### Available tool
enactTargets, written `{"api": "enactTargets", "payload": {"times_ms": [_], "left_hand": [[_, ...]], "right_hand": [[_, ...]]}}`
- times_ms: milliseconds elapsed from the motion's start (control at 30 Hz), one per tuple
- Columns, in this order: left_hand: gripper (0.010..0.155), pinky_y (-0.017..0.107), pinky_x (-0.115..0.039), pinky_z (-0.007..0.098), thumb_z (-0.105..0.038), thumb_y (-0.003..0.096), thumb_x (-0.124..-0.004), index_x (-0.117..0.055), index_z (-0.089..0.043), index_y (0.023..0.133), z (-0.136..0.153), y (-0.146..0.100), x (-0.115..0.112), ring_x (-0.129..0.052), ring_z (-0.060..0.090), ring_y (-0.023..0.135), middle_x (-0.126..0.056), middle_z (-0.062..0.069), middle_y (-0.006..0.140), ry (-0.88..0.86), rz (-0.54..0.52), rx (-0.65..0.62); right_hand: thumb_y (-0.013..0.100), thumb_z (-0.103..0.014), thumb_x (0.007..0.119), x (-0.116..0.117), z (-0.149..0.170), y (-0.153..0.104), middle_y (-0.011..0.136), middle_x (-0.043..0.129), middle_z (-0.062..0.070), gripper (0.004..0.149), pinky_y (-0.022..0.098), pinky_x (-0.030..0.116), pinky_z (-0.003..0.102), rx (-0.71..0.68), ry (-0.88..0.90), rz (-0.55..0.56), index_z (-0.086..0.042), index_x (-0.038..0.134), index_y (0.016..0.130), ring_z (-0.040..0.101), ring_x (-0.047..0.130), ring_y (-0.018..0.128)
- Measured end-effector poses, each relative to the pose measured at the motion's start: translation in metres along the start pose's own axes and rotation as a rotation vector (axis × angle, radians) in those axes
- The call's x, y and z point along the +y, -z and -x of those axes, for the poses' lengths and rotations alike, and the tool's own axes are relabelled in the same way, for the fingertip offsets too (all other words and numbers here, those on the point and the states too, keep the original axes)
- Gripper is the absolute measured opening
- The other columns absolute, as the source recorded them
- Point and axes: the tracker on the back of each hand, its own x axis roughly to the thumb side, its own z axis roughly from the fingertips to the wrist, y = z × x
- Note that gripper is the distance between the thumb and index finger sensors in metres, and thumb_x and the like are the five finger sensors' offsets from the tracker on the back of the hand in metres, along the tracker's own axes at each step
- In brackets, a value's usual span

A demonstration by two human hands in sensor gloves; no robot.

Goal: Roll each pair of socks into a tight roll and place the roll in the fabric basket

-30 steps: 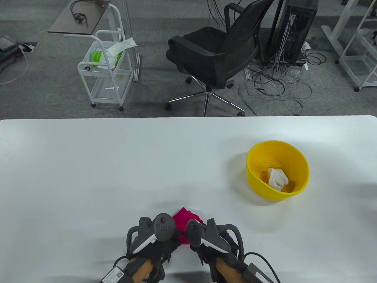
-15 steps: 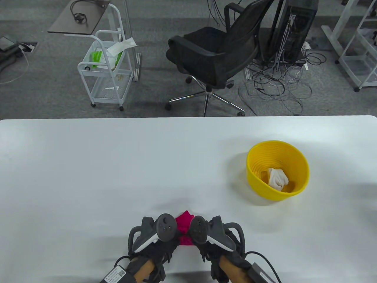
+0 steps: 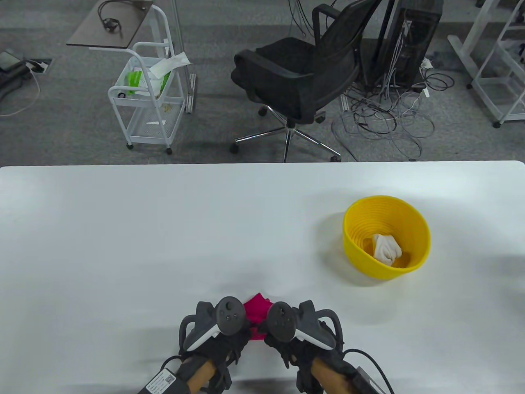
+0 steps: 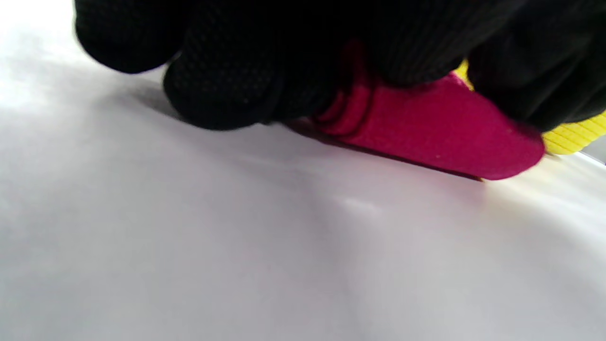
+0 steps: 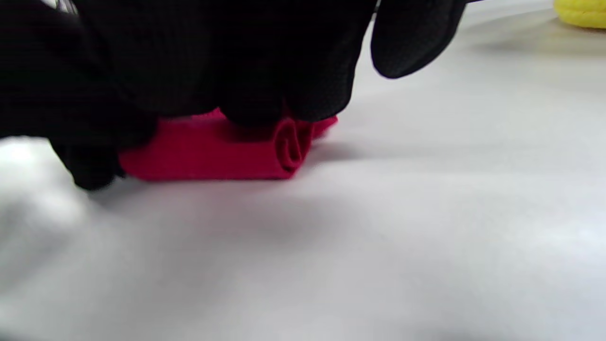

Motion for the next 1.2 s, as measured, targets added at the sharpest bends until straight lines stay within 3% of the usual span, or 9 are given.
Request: {"api": "enactTargets", "payload": {"times_ms": [133,333,700,867,1100,1200], "left_hand": [[0.049,0.044,-0.079,0.047,-0.047,0.0386,-0.077,-0.092,-0.025,0.080,0.002,-0.002,0.004,-0.101,0.024,0.046,-0.100,0.005,0.066,-0.020,-0.008,0.023],[0.049,0.045,-0.079,0.048,-0.046,0.0380,-0.080,-0.091,-0.029,0.082,-0.002,-0.015,0.023,-0.101,0.025,0.051,-0.098,0.004,0.074,-0.033,-0.147,0.010],[0.056,0.051,-0.075,0.048,-0.048,0.0334,-0.089,-0.086,-0.027,0.086,-0.009,-0.004,0.005,-0.096,0.025,0.061,-0.089,0.005,0.085,0.100,-0.050,0.005],[0.054,0.050,-0.076,0.048,-0.043,0.0331,-0.091,-0.085,-0.026,0.084,-0.011,-0.001,0.001,-0.096,0.023,0.059,-0.089,0.005,0.081,0.143,-0.076,-0.001],[0.046,0.047,-0.077,0.047,-0.039,0.0374,-0.082,-0.089,-0.023,0.080,-0.014,-0.003,0.000,-0.098,0.022,0.052,-0.093,0.008,0.074,0.142,-0.056,-0.034],[0.044,0.046,-0.078,0.047,-0.038,0.0385,-0.078,-0.092,-0.022,0.078,-0.011,-0.003,0.000,-0.099,0.022,0.050,-0.095,0.008,0.071,0.078,-0.023,-0.020]], "right_hand": [[0.040,-0.046,0.084,0.004,-0.001,0.002,0.093,0.085,-0.014,0.044,0.067,0.068,0.053,0.027,-0.004,0.013,-0.041,0.081,0.084,0.018,0.087,0.087],[0.040,-0.047,0.084,0.008,-0.001,0.005,0.097,0.081,-0.013,0.048,0.067,0.068,0.054,0.070,-0.020,0.008,-0.040,0.077,0.087,0.020,0.086,0.088],[0.039,-0.047,0.085,0.014,-0.002,0.013,0.100,0.076,-0.013,0.056,0.068,0.067,0.053,0.124,-0.055,0.006,-0.039,0.069,0.093,0.019,0.084,0.090],[0.040,-0.044,0.085,0.012,-0.002,0.015,0.095,0.082,-0.013,0.051,0.068,0.068,0.052,0.111,-0.048,0.033,-0.039,0.074,0.090,0.017,0.087,0.086],[0.042,-0.043,0.082,0.006,0.002,0.010,0.089,0.089,-0.011,0.046,0.066,0.069,0.053,0.090,0.001,0.012,-0.038,0.078,0.087,0.017,0.091,0.082],[0.041,-0.043,0.083,-0.004,0.001,0.001,0.088,0.090,-0.011,0.043,0.065,0.070,0.053,0.079,-0.030,0.101,-0.039,0.082,0.084,0.018,0.091,0.083]]}}
